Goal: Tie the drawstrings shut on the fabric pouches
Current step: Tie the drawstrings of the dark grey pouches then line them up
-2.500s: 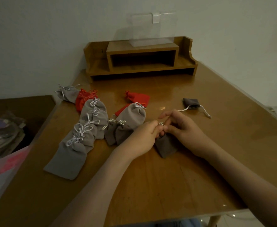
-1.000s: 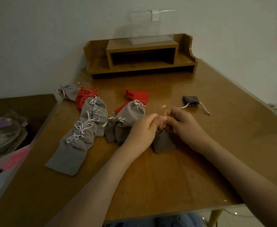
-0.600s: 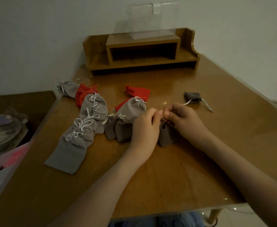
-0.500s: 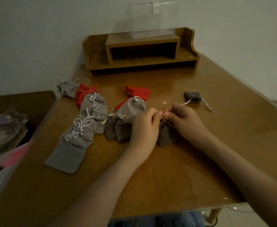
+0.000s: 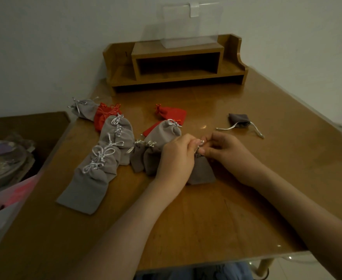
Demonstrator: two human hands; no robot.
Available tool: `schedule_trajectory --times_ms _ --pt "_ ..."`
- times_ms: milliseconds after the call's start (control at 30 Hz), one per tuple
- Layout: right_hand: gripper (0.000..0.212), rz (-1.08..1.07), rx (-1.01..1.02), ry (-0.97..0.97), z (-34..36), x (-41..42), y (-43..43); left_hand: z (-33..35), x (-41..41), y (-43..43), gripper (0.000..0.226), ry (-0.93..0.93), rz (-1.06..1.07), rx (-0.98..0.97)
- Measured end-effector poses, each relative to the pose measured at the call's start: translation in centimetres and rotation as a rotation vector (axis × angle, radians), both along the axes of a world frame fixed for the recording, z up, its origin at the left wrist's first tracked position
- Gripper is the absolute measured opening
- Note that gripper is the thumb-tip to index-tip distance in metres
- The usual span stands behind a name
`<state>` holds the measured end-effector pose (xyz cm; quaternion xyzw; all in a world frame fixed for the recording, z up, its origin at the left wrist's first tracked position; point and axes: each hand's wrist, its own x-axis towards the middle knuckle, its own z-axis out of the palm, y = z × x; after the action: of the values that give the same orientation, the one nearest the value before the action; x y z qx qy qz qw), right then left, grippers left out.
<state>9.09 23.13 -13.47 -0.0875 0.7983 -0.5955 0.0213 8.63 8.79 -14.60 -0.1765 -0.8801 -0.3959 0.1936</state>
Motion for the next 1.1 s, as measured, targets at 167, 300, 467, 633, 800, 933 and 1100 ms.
schedule_trajectory --times_ms 167,300,467,633,800,933,1100 --pt "0.010 -0.010 -0.022 -0.044 -0.1 -0.3 0.0 0.2 0.1 0.0 0.019 -0.028 0.010 0.123" --pt "0.012 0.010 -0.043 -0.053 -0.3 -0.2 0.0 0.3 0.0 0.1 0.018 0.008 0.016 0.130" --pt "0.013 0.059 -0.095 -0.065 -0.3 -0.2 0.1 0.3 -0.3 -0.1 0.017 0.073 0.007 0.086" --pt "0.020 0.057 -0.196 -0.107 -0.1 -0.3 0.1 0.5 -0.3 -0.2 0.016 0.033 -0.052 0.180" --pt "0.036 0.136 -0.290 -0.159 0.5 -0.1 0.4 0.7 -0.1 -0.3 0.017 -0.212 -0.169 0.422" --pt "0.012 0.228 -0.387 -0.219 0.5 -0.1 1.1 0.9 -0.2 -0.4 0.018 -0.311 -0.237 0.508" --pt "0.023 0.280 -0.372 -0.250 0.7 -0.1 1.1 1.1 -0.5 -0.9 0.020 -0.414 -0.294 0.527"
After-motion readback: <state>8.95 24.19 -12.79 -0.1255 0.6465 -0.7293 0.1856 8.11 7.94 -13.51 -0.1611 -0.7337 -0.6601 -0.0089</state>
